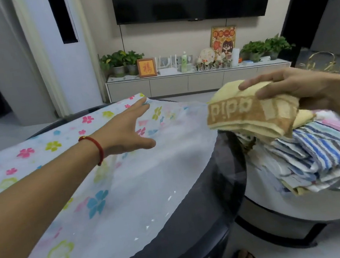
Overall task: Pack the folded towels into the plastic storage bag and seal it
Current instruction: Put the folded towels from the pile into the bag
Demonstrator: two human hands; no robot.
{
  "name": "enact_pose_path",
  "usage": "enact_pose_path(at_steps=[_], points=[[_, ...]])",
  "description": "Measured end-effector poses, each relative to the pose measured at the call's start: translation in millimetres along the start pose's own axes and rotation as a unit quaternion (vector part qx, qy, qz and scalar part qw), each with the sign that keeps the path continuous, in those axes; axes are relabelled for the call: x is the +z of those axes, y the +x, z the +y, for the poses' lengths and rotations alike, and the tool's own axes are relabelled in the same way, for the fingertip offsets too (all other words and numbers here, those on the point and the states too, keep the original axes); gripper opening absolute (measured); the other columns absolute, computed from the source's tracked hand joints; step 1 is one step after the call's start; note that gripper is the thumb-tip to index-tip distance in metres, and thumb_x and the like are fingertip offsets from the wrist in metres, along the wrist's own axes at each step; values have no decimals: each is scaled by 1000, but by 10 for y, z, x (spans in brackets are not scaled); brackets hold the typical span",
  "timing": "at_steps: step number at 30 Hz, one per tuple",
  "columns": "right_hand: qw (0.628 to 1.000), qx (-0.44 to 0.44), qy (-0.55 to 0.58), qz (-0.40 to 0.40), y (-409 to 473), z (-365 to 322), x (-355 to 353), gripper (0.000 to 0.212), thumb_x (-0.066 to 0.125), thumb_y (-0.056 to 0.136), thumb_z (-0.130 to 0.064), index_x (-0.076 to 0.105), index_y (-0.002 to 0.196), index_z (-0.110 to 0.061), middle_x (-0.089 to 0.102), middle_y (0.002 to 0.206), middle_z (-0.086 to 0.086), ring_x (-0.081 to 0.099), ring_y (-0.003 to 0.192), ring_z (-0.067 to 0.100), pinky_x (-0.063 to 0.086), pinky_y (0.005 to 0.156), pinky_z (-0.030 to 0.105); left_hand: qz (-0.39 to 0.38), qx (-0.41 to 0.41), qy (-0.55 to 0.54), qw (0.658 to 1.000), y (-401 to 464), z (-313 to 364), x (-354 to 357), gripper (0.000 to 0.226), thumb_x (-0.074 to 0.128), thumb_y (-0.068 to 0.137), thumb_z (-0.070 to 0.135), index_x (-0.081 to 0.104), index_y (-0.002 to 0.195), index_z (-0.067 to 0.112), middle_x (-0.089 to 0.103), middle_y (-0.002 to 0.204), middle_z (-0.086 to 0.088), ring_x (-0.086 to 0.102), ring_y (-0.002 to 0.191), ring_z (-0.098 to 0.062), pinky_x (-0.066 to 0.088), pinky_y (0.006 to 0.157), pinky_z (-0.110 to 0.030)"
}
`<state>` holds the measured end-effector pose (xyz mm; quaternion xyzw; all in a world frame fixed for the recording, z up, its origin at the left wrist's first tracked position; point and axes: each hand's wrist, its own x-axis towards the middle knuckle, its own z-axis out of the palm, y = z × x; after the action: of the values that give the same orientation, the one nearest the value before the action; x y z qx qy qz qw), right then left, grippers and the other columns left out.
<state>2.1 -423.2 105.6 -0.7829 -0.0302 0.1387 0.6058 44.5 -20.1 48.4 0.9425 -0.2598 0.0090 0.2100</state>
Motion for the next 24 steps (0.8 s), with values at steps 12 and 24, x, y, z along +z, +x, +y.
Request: enact_pose_path(at_steps=[12,24], points=[[960,49,215,175,1819,903,2135,46,57,93,6,61,137,-8,64,129,19,67,83,25,58,50,31,-21,71,76,994,-7,29,-413,108,81,76,27,11,158,19,-3,165,15,11,148,-3,10,107,-9],[957,9,-235,171,2581,858,2377,53,55,99,-21,46,152,-21,45,154,21,45,137,40,38,114,50,-19,118,46,992,-117,-18,-391,98,80,75,29,22,154,34,8,161,27,14,145,7,18,114,-16]])
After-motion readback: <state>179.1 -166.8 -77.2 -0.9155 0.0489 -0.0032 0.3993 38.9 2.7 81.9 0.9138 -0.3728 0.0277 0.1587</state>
